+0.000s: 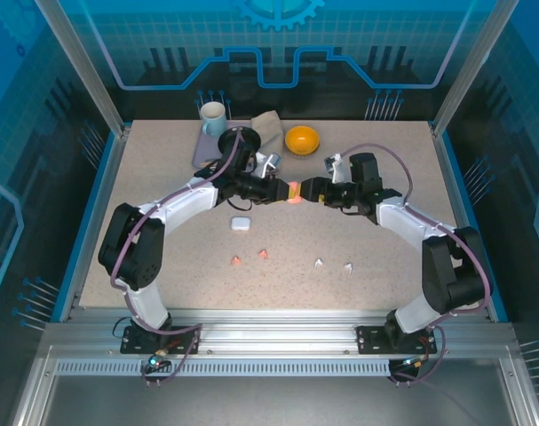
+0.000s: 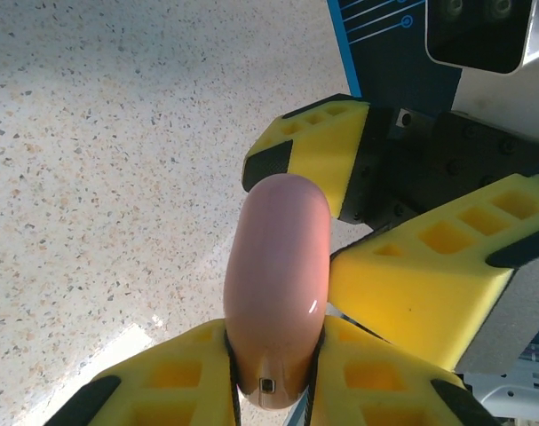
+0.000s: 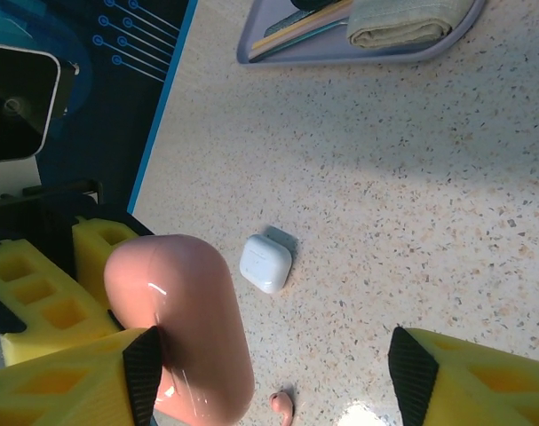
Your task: Insert wireless bluetooth earbuds into charging case
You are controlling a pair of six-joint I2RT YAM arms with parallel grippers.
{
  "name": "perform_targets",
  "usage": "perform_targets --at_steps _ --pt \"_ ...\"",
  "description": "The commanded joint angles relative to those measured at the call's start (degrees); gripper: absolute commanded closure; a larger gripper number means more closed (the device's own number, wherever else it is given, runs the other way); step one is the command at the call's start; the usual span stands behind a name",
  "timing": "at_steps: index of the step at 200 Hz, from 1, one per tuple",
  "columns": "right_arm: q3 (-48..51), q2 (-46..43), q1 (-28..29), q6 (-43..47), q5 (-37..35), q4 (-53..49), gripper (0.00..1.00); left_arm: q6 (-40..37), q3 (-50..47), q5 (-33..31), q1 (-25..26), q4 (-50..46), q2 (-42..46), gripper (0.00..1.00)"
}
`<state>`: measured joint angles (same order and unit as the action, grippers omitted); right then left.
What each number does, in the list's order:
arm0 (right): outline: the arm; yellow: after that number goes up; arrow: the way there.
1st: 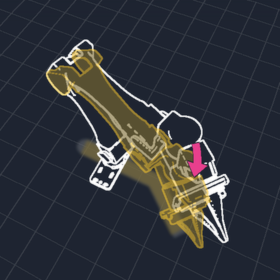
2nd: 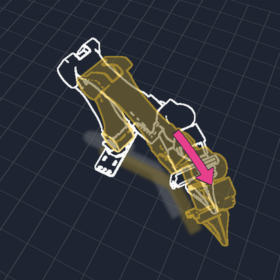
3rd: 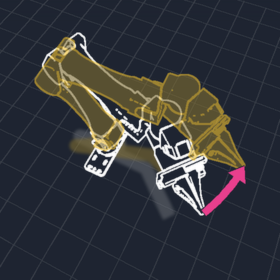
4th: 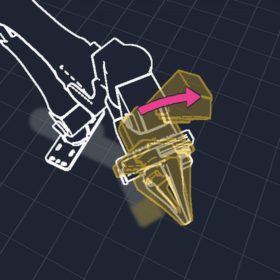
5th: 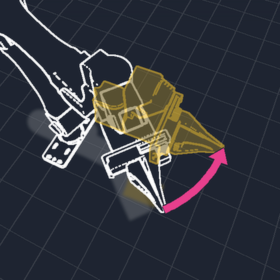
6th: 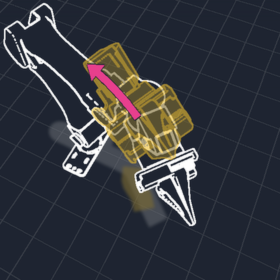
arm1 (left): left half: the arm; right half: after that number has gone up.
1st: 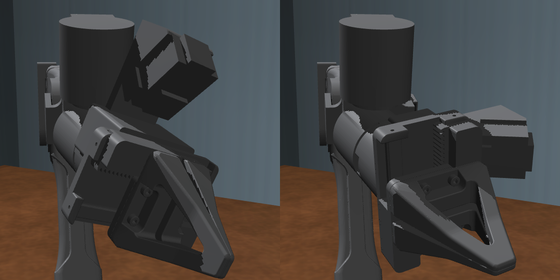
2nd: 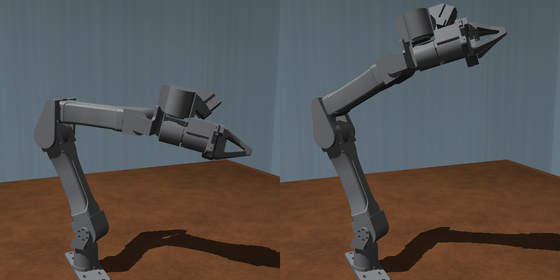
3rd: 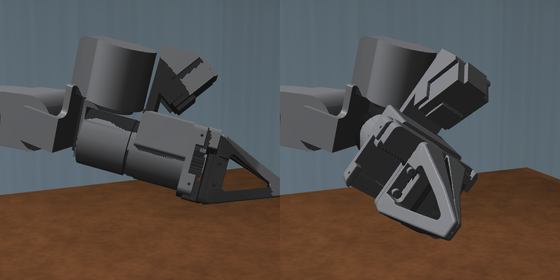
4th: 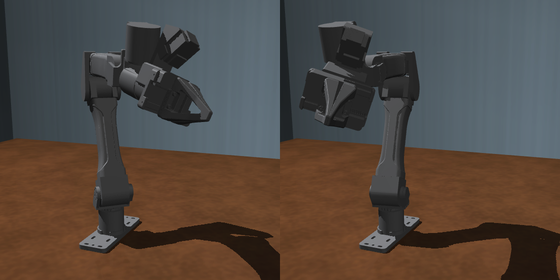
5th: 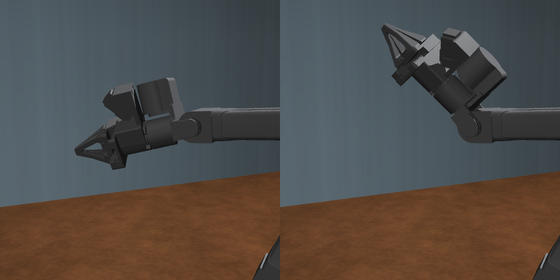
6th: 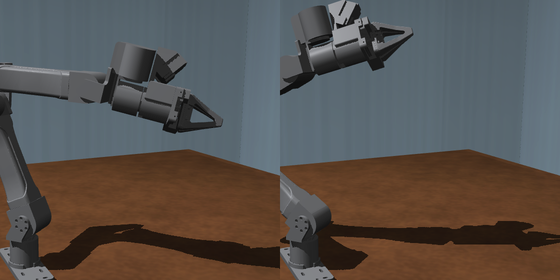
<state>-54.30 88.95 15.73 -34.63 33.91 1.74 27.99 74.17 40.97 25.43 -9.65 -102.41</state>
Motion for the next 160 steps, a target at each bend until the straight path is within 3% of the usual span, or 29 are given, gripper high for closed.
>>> perform_targets --at_steps 1,50,80,121,160 --pt "1.96 1.39 -0.71 0.38 -0.9 0.93 0.32 -1.27 1.88 2.18 -0.3 -0.11 3.0 1.0" --pt "5.64 3.52 -5.56 -3.07 -3.52 0.51 0.39 -1.36 1.7 2.38 -0.21 -0.11 4.98 1.0" --pt "7.92 -0.48 -6.34 -4.2 -1.72 1.85 0.4 -1.4 1.28 2.37 -0.29 0.11 5.12 1.0" --pt "9.96 -6.5 -6.36 -5.56 5.13 6.09 0.45 -1.61 1.18 3.48 -0.25 0.52 4.63 1.0" --pt "9.51 -6.82 -5.68 -5.66 10.89 9.94 0.51 -1.61 1.29 4.64 -0.21 0.85 4.03 1.0"
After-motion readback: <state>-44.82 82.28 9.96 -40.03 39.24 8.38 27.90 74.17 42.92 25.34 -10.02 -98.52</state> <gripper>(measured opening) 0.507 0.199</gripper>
